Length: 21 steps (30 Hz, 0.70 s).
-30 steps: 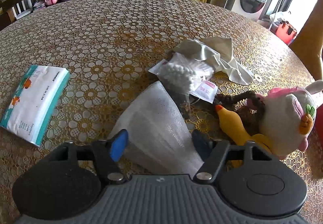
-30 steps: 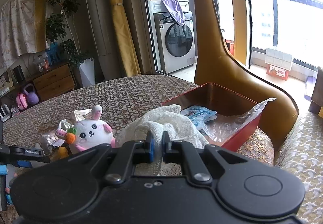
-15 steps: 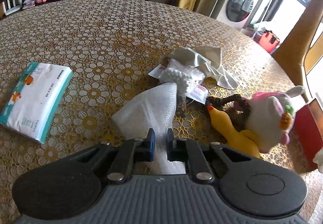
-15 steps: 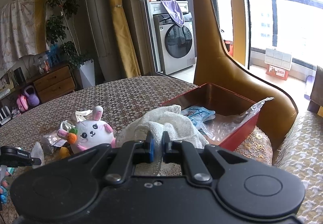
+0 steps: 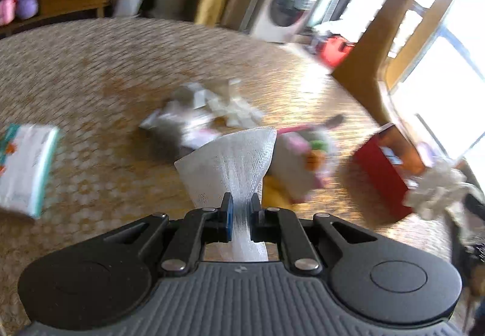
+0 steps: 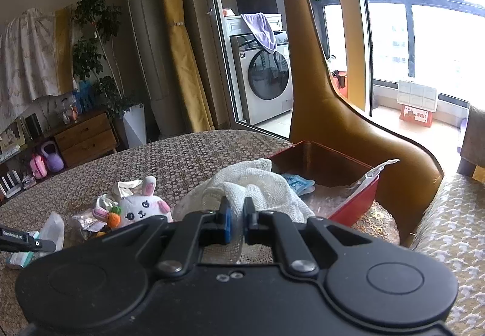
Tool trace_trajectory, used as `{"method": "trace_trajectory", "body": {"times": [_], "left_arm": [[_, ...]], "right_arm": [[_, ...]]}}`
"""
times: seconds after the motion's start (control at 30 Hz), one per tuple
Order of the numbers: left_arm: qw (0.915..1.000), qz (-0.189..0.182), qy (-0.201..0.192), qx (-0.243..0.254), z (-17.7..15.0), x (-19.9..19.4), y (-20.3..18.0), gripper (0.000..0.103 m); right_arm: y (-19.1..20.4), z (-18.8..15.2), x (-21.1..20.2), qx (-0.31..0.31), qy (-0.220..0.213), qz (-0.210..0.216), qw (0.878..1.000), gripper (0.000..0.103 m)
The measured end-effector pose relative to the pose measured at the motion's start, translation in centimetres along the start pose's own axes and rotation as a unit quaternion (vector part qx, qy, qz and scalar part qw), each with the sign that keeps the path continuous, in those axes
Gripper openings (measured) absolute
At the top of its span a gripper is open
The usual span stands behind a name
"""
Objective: Organize soft objects
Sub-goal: 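Lift the gauze cloth with the right tool while the left tool grasps the clear bubble bag, then carry the gauze with the right tool and the bubble bag with the left tool into the red box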
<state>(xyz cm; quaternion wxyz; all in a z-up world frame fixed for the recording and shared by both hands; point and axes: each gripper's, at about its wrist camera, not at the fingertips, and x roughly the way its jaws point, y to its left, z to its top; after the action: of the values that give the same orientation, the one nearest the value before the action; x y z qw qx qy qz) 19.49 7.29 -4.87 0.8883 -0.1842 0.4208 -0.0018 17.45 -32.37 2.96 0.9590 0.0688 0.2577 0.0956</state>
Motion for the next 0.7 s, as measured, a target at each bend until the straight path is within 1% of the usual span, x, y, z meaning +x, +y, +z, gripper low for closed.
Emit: {"method": "trace_trajectory", "body": {"times": [0.17, 0.37, 0.57, 0.7], "left_arm": [[0.9978, -0.051, -0.009, 0.04, 1.4, -1.4, -5.2, 0.01], [0.9918, -0.093, -0.022, 0.086, 3.8, -1.4, -11.4, 0.01], [0.9822, -0.138, -0.052, 0.116, 6.5, -1.0, -17.6, 0.01], [0.9734, -0.161, -0.08, 0.142, 7.9, -0.4, -21.8, 0.01]], "right_arm": [[-0.6, 0.4, -0.3, -0.002, -0.004, -0.002, 1.0, 0.007], [-2.2, 1.4, -0.1, 0.002, -0.007, -0.01, 1.0, 0.007], [-3.6, 2.4, 0.2, 0.0, -0.014, -0.019, 1.0, 0.007], [-4.7, 2.8, 0.8, 0.0, -0.013, -0.025, 1.0, 0.007]]}}
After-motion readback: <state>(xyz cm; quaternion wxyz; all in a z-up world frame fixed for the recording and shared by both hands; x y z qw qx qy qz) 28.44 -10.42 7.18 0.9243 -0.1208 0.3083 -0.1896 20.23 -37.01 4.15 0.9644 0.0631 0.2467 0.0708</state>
